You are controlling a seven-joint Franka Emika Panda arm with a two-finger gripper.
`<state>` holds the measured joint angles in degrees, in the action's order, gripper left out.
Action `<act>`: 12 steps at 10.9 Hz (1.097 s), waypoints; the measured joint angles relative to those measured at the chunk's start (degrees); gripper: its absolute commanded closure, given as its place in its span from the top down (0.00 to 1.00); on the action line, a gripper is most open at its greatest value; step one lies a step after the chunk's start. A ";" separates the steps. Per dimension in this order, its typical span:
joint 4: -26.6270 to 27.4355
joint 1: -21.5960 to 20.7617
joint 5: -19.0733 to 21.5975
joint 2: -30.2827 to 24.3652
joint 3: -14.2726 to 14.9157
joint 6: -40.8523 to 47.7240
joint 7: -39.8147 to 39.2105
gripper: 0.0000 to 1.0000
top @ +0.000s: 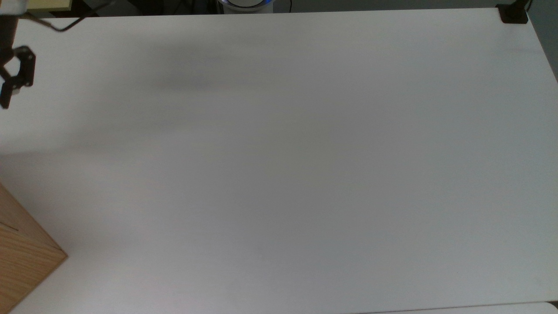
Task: Open the drawer by sliding it
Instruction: 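Lower the gripper onto the black bar handle and close on it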
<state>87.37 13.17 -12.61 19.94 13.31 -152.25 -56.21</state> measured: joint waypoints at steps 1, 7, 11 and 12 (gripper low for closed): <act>0.00 0.13 -0.06 2.22 1.03 -4.82 -1.01 0.75; 0.21 1.14 -0.10 6.39 1.92 -15.28 -11.92 0.64; -0.82 2.58 -0.11 10.75 2.10 -20.40 -12.38 0.29; -1.21 2.58 -0.10 10.87 2.19 -20.45 -12.41 0.23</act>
<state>86.16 15.75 -12.72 30.81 15.49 -172.70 -68.62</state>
